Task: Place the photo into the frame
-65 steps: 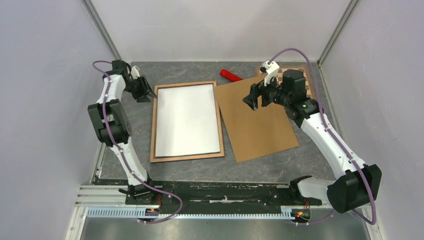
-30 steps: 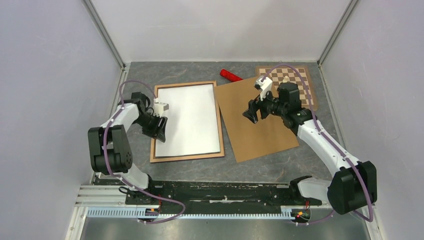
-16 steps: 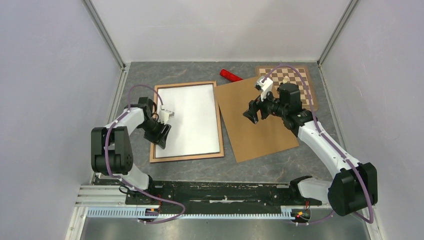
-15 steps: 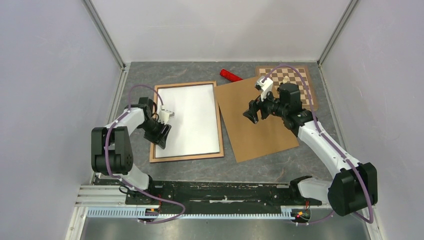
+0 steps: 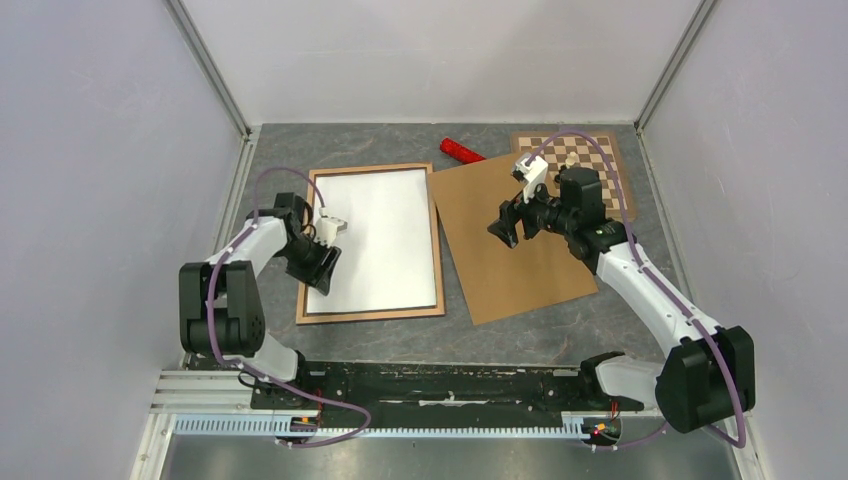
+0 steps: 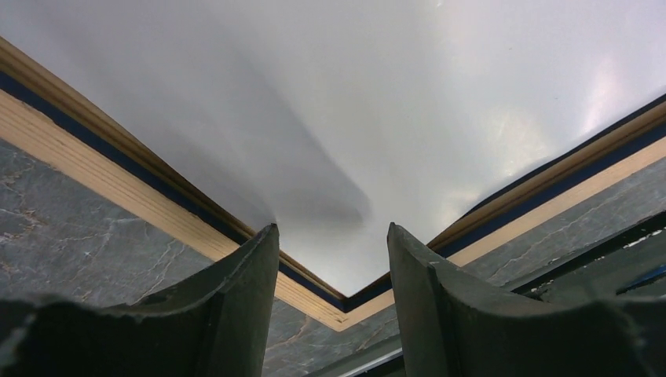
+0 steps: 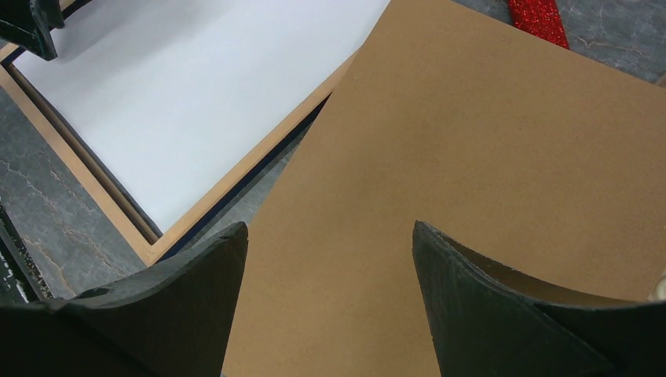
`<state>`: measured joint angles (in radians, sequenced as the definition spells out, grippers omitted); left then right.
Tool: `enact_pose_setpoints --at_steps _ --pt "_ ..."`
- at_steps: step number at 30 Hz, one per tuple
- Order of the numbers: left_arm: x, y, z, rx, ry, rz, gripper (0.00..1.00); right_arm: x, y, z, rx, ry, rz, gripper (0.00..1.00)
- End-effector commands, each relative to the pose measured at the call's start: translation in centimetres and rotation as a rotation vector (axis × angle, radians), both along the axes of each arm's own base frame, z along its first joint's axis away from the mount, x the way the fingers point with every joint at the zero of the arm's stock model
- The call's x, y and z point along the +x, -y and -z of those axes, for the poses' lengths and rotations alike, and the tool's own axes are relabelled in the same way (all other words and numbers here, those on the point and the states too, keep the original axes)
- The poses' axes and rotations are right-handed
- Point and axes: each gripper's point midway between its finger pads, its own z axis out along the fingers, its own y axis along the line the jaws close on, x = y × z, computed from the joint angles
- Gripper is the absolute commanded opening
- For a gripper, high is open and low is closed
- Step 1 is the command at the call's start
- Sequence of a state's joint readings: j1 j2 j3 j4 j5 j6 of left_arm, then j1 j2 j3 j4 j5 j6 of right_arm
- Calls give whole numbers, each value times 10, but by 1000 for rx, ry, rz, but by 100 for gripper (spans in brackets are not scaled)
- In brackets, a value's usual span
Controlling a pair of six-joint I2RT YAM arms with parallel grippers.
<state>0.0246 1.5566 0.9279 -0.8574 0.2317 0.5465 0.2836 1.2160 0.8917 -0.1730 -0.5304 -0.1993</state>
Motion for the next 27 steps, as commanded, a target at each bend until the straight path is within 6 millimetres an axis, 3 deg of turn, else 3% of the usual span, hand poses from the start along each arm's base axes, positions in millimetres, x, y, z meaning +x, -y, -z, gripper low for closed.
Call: enact_pose_setpoints --at_steps 1,7,14,19,27 --pt "14 25 -34 -123 94 19 60 2 -1 -17 26 65 -6 79" --pt "17 48 -51 -188 130 64 60 2 0 -15 22 64 -2 80" --pt "20 68 -40 -201 106 92 60 21 29 -11 -30 67 168 80" --pt "14 65 -18 -151 53 109 60 24 44 -8 -33 57 227 80" --pt "5 55 0 -97 10 114 59 24 44 -5 -21 43 220 80"
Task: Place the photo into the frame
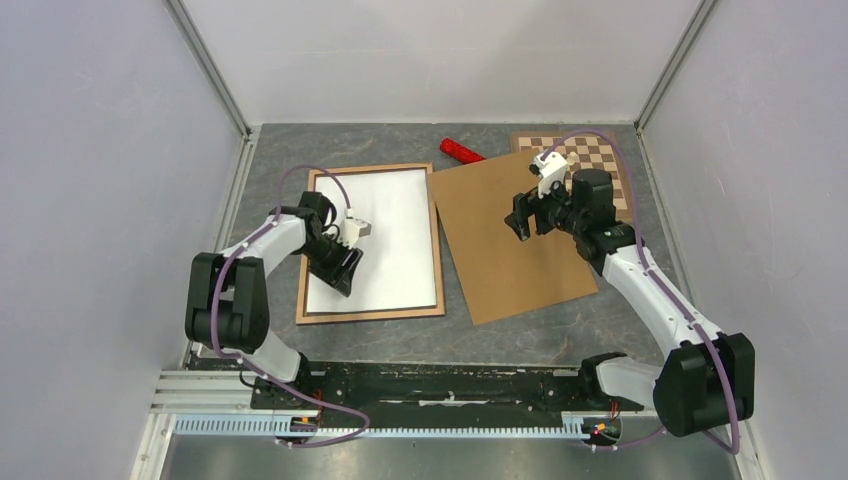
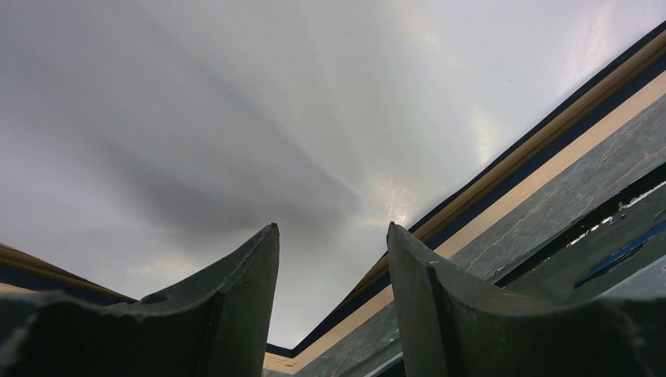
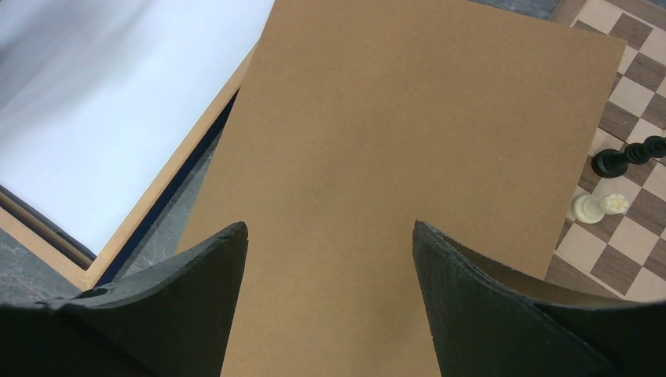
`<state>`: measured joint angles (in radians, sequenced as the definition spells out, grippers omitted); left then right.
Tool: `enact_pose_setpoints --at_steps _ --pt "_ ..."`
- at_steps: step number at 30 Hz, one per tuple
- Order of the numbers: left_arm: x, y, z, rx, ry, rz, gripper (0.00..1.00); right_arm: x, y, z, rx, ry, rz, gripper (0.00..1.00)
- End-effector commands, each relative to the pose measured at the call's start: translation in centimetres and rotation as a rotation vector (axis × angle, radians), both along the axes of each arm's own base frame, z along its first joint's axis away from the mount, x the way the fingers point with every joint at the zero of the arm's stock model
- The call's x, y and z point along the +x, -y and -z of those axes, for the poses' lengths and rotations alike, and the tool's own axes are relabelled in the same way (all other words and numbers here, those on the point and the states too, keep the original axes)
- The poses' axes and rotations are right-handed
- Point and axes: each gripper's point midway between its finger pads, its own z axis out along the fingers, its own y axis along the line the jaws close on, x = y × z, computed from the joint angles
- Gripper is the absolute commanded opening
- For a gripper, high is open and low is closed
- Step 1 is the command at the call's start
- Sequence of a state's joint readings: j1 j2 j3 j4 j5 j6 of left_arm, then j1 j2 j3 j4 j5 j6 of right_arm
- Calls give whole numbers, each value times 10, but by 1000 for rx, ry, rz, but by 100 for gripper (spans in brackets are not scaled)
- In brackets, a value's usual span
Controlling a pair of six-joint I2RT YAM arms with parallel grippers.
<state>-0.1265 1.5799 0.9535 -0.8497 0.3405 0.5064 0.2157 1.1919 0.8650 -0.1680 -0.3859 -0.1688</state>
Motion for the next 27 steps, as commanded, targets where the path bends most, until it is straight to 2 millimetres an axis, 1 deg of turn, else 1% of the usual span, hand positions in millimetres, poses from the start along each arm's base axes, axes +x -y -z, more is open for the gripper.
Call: enact_pose_setpoints --at_steps 1,7,11,13,17,25,26,27 --pt "4 -1 5 14 18 -8 59 5 1 -12 23 42 12 80" --pt "5 -1 4 10 19 -12 59 5 2 -8 23 35 15 80" --pt "10 1 -2 2 40 -20 59 7 12 -4 15 28 56 80" --pt "13 3 -7 -10 56 -30 60 9 21 -2 9 21 91 80" --pt "19 7 -24 -31 88 -40 60 12 40 7 -15 -10 155 81" --pt "34 12 -69 -70 213 -68 61 13 80 40 -60 -129 206 81" --pt "35 13 -74 -76 228 -73 62 14 86 43 -78 -140 211 82" --pt "36 14 -78 -80 238 -79 62 14 97 47 -94 -161 226 82"
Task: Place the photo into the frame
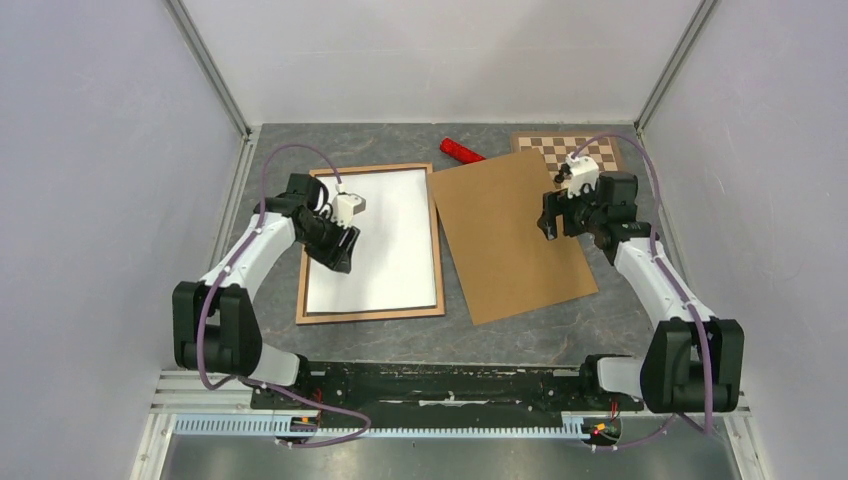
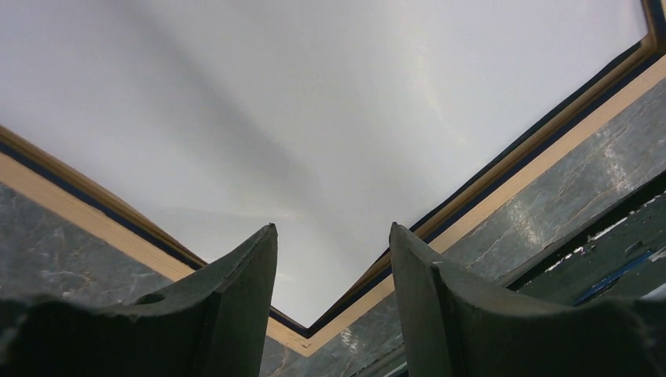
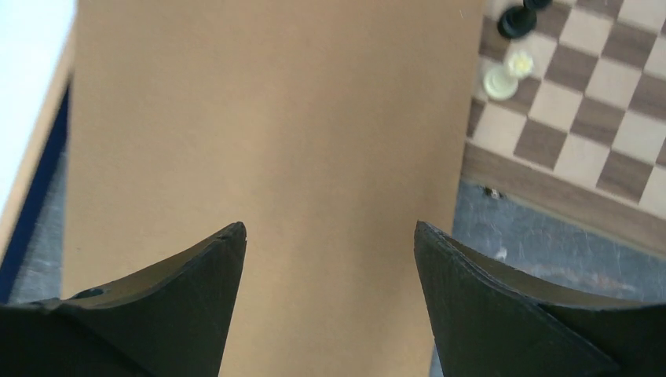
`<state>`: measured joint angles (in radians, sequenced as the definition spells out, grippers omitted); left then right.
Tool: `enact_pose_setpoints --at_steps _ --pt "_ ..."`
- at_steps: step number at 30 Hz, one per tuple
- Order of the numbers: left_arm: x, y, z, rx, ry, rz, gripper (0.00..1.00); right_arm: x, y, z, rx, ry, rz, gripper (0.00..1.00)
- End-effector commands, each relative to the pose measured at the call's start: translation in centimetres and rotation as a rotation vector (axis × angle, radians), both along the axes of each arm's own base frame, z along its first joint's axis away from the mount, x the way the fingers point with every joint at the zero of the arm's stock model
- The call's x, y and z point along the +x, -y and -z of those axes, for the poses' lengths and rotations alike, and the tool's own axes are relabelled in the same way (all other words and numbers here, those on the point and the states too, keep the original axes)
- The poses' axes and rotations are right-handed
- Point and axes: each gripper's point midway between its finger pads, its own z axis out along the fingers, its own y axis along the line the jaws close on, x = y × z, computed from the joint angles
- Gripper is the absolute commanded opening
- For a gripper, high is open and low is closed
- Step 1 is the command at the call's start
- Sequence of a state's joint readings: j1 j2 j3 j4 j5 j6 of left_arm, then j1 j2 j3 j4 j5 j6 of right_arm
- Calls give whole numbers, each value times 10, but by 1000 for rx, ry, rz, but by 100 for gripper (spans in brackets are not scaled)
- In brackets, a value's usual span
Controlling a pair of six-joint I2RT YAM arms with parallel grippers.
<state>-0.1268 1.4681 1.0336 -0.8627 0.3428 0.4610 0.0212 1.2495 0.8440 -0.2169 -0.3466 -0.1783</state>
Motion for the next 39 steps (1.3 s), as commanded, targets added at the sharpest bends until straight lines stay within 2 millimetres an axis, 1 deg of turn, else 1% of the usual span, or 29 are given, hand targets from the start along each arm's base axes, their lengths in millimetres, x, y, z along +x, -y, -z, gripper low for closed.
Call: enact_pose_setpoints --at_steps 1,5,6,7,9,12,13,14,15,23,27,34,39 --pt "10 9 -34 -55 88 -41 62 1 27 13 -55 -72 3 82" --pt "13 11 -44 -73 113 -57 63 4 54 22 -84 -114 22 82" --pt "13 12 -45 -79 118 -57 71 4 57 25 -84 -123 21 82" --pt "14 13 -47 -84 123 -58 76 5 63 27 -88 -133 21 83" --pt "14 15 -49 -95 126 -59 77 5 71 32 -97 -154 23 83" --pt "13 17 -49 -107 124 -61 79 6 79 41 -96 -174 4 84" --pt "14 18 -50 -110 125 -63 80 6 80 44 -91 -182 -10 89" --pt "14 18 -49 -112 123 -65 80 6 80 47 -86 -197 -28 95" --pt "14 19 -50 -114 121 -67 80 6 80 52 -76 -219 -41 98" --pt "15 24 -51 -134 112 -80 82 7 80 76 8 -286 -169 98" --pt "16 26 -49 -137 102 -88 82 7 78 88 83 -320 -210 96" --pt "18 28 -49 -134 102 -87 82 -2 71 110 170 -375 -271 93" --pt "20 27 -48 -128 108 -78 82 -6 69 118 208 -390 -283 92"
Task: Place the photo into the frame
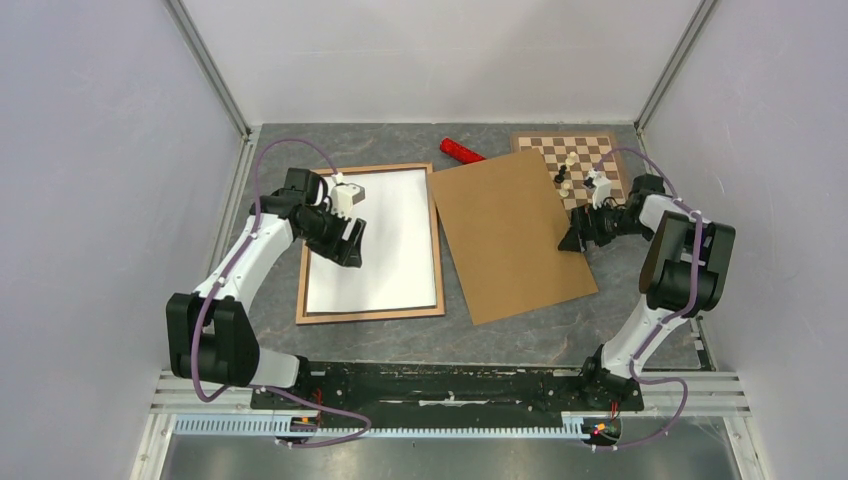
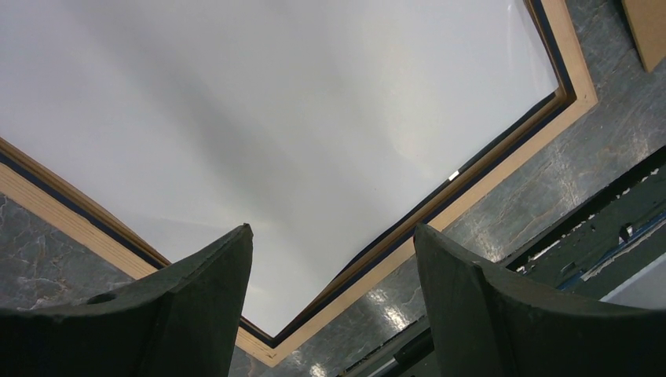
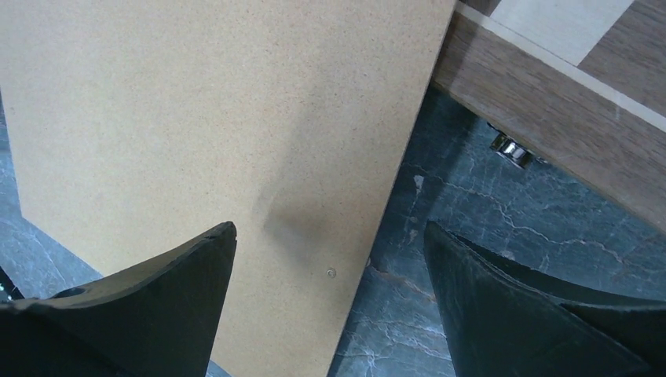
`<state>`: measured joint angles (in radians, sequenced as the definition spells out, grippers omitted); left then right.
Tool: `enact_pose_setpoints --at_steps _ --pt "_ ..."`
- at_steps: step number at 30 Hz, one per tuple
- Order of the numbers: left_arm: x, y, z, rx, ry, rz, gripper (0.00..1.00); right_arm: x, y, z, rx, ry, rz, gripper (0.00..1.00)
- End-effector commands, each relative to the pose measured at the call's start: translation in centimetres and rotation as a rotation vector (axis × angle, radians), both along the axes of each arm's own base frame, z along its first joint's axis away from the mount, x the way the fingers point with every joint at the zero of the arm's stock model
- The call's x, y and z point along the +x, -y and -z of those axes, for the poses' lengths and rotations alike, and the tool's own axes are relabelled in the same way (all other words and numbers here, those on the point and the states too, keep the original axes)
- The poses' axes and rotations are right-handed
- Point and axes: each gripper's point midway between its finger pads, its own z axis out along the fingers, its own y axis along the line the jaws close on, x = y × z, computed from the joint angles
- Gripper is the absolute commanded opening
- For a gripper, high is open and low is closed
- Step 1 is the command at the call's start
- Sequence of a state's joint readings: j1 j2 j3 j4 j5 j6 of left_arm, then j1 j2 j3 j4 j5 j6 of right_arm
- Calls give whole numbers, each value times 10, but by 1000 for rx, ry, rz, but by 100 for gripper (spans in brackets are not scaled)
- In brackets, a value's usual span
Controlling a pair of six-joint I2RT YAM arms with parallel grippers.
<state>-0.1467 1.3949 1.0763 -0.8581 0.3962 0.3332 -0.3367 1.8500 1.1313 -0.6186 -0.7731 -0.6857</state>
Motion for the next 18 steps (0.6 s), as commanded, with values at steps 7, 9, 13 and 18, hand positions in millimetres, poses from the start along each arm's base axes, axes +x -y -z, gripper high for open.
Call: enact_pose_setpoints --at_steps 7,9,13,18 --pt "19 4 -13 -15 97 -17 82 -9 -8 10 86 -17 -53 92" --pt "21 4 -15 -18 111 -19 82 -10 -9 12 100 -23 -60 92" --pt "23 6 -17 -26 118 -17 82 -10 -11 17 121 -39 -67 91" --pt "23 6 -18 -32 121 -16 82 -10 -16 22 164 -53 -68 90"
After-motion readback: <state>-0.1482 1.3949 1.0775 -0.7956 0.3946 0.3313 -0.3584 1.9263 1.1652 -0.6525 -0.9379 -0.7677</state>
